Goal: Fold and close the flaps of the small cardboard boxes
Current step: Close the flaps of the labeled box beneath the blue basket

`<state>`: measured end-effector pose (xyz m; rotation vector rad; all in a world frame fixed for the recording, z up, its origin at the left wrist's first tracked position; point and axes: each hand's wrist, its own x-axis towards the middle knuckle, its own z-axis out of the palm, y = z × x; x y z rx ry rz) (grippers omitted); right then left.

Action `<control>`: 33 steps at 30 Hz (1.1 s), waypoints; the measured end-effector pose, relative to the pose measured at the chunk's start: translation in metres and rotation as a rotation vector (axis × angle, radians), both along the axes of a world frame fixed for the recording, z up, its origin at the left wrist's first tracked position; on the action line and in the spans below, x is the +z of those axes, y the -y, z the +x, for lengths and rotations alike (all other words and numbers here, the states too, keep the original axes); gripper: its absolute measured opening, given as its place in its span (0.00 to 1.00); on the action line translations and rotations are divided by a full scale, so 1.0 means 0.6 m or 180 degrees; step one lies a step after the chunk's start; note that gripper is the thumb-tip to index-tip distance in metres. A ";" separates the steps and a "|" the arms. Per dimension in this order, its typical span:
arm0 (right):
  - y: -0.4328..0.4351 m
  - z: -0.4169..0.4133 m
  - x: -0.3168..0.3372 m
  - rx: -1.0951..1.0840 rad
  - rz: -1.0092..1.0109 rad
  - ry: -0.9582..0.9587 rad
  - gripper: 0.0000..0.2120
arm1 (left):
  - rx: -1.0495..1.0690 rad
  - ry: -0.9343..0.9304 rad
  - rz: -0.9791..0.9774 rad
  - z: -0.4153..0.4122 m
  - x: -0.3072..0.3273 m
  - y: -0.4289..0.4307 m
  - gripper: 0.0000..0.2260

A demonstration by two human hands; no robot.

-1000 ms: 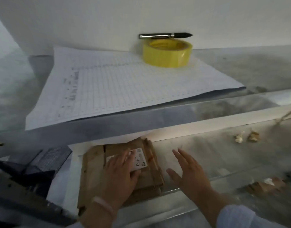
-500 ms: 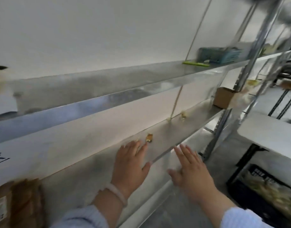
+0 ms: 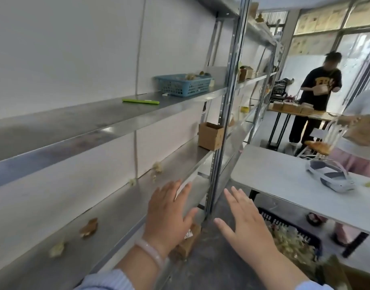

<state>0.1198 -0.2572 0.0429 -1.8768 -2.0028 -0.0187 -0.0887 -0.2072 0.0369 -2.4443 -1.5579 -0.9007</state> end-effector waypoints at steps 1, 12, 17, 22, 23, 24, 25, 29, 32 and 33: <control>-0.022 0.012 -0.004 -0.0023 -0.0035 -0.0029 0.38 | -0.0015 -0.0032 -0.0010 0.012 -0.005 -0.026 0.26; -0.373 0.107 -0.008 -0.0225 -0.0115 -0.0150 0.36 | -0.0098 -0.0167 -0.0212 0.099 -0.021 -0.392 0.27; -0.506 0.136 -0.023 -0.0280 -0.0179 -0.0319 0.36 | -0.0196 -0.0085 -0.0354 0.142 -0.020 -0.523 0.28; -0.621 0.175 -0.058 -0.0390 -0.0406 -0.0489 0.36 | -0.0301 -0.0100 -0.0636 0.173 -0.052 -0.603 0.29; -0.649 0.185 -0.062 -0.0427 -0.0470 -0.0610 0.35 | -0.0292 -0.0118 -0.0705 0.180 -0.059 -0.622 0.29; -0.677 0.195 -0.064 -0.0448 -0.0543 -0.0725 0.35 | -0.0268 -0.0118 -0.0748 0.187 -0.065 -0.641 0.30; -0.705 0.206 -0.066 -0.0453 -0.0602 -0.0811 0.35 | -0.0239 -0.0117 -0.0794 0.196 -0.068 -0.659 0.30; -0.824 0.250 -0.072 -0.0480 -0.0805 -0.1212 0.32 | -0.0044 -0.0017 -0.1012 0.246 -0.070 -0.743 0.33; -0.914 0.290 -0.075 -0.0454 -0.1065 -0.1572 0.30 | 0.0201 0.0301 -0.1247 0.289 -0.067 -0.819 0.33; -0.941 0.303 -0.078 -0.0422 -0.1133 -0.1675 0.30 | 0.0241 0.0429 -0.1385 0.305 -0.065 -0.843 0.32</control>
